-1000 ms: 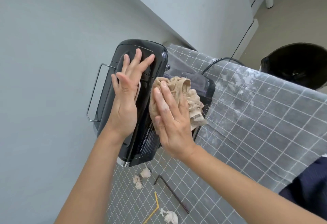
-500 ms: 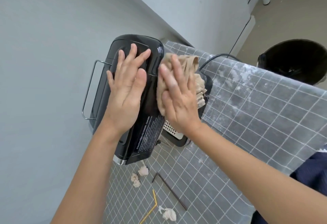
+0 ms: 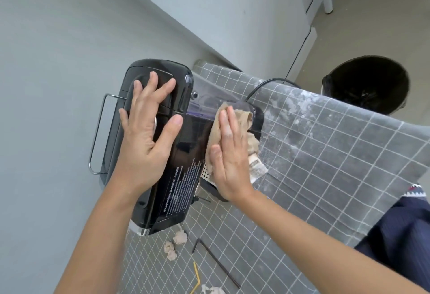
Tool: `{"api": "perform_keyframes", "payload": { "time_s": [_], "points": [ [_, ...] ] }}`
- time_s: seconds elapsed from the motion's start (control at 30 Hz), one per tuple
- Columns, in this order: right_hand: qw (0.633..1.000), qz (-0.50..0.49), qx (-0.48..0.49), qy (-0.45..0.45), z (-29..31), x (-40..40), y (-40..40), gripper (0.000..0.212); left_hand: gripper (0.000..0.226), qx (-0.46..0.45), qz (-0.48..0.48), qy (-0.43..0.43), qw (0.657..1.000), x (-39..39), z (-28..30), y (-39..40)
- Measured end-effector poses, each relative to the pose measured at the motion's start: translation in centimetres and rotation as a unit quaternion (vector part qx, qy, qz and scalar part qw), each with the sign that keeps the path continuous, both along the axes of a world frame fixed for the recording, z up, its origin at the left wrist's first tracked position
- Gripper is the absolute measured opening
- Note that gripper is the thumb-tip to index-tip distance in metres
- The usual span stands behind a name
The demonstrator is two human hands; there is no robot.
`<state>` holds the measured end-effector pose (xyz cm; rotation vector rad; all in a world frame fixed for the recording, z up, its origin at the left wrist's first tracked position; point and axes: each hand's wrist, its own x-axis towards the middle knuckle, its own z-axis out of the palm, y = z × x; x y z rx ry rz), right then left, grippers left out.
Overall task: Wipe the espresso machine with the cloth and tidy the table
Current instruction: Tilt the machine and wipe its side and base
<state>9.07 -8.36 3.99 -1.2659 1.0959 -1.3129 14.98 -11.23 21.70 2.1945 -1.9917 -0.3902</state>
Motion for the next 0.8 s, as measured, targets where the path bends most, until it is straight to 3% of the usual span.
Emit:
{"api": "perform_keyframes", "payload": {
  "time_s": [0.13,0.2,0.3,0.5,0.67,0.8],
  "points": [
    [0.993,-0.035,0.113,-0.013,-2.4,-1.4,-5.7,0.039,0.05,-0.001,0.005,0.002,1.0,-0.1,0.0,0.1],
    [0.984,-0.003,0.176,0.013,-3.5,-2.7,-8.5,0.042,0.05,0.001,0.004,-0.001,1.0,-0.1,0.0,0.1],
    [0.983,0.041,0.176,0.027,-5.6,-3.0,-8.6,0.044,0.05,0.003,0.006,-0.003,1.0,0.0,0.0,0.1],
    [0.98,0.054,0.188,0.026,-6.7,-1.6,-1.4,0.057,0.05,0.005,0.008,0.002,1.0,-0.1,0.1,0.3],
    [0.967,-0.018,0.249,-0.055,-3.6,-0.9,-2.5,0.058,0.05,0.004,0.007,0.001,1.0,-0.5,0.2,0.2],
    [0.996,0.0,0.054,-0.077,4.9,-1.0,-2.1,0.054,0.05,0.001,0.009,0.012,1.0,-0.3,0.2,0.1]
  ]
}}
